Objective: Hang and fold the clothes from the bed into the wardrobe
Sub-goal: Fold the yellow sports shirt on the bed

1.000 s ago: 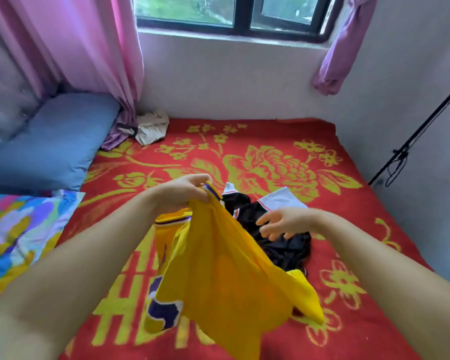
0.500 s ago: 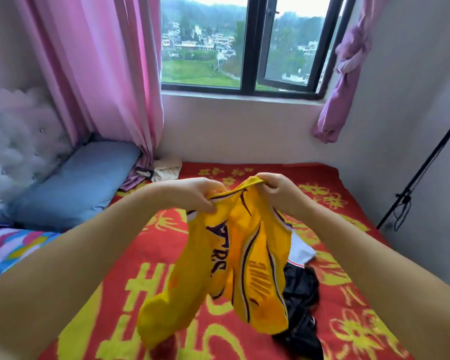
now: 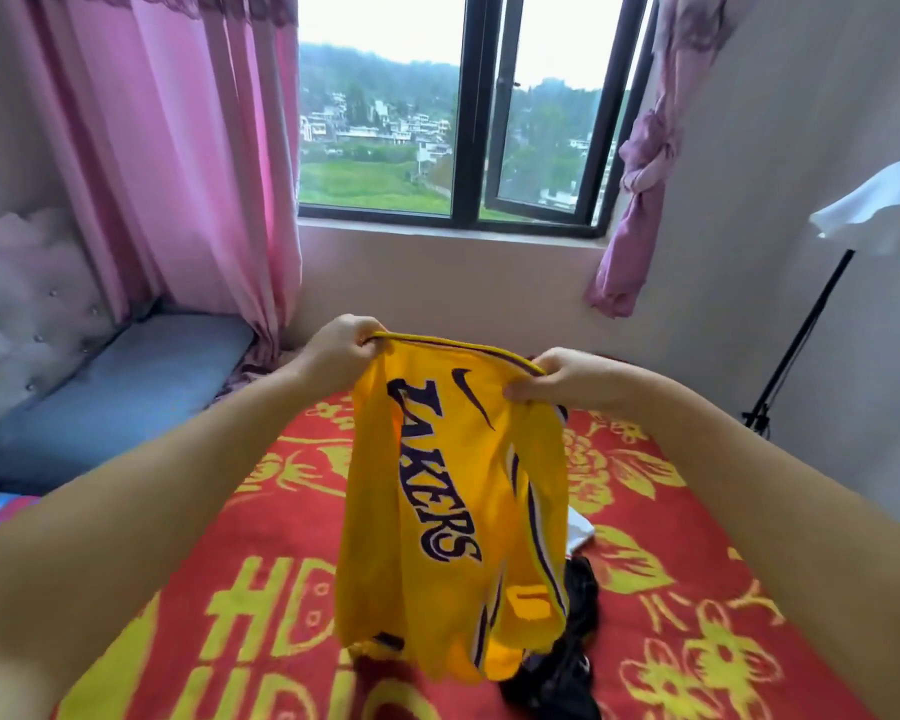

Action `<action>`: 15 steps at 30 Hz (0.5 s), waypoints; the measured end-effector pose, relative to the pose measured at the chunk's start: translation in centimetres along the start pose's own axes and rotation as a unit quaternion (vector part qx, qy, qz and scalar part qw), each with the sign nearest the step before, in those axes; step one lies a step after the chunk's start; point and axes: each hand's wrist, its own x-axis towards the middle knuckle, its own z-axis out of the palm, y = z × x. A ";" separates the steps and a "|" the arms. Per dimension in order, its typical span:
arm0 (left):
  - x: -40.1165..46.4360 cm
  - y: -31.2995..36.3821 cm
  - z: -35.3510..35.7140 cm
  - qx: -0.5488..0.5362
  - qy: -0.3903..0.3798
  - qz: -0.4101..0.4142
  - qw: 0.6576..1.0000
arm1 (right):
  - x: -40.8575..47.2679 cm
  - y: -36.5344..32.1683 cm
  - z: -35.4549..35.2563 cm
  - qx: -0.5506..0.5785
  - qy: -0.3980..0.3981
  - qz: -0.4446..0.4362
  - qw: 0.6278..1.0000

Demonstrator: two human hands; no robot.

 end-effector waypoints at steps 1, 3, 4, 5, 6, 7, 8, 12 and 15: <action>-0.4 0.5 1.1 0.037 0.018 -0.004 0.999 | 0.1 -0.5 0.1 0.074 0.021 -0.023 0.997; -1.8 2.0 3.4 0.053 0.060 0.032 0.996 | 0.3 -1.3 0.3 0.193 0.064 -0.052 0.978; -2.8 3.0 4.3 0.027 0.073 0.066 0.995 | 0.5 -1.6 0.3 0.239 0.081 -0.053 0.966; -3.8 3.8 5.2 -0.007 0.064 0.091 0.994 | 0.7 -1.9 0.4 0.281 0.096 -0.049 0.954; -4.7 4.5 6.0 -0.040 0.036 0.100 0.994 | 0.9 -2.0 0.4 0.317 0.114 -0.041 0.941; -5.4 5.0 6.6 -0.072 -0.002 0.090 0.993 | 1.1 -2.2 0.4 0.350 0.131 -0.034 0.927; -6.0 5.4 6.9 -0.089 -0.046 0.064 0.993 | 1.3 -2.3 0.2 0.377 0.150 -0.026 0.914; -6.8 5.1 7.6 -0.176 -0.221 -0.083 0.956 | 1.9 -2.6 -0.5 0.446 0.166 0.036 0.878; -6.3 3.7 7.0 -0.201 -0.272 -0.133 0.931 | 2.4 -2.8 -0.9 0.432 0.151 0.052 0.888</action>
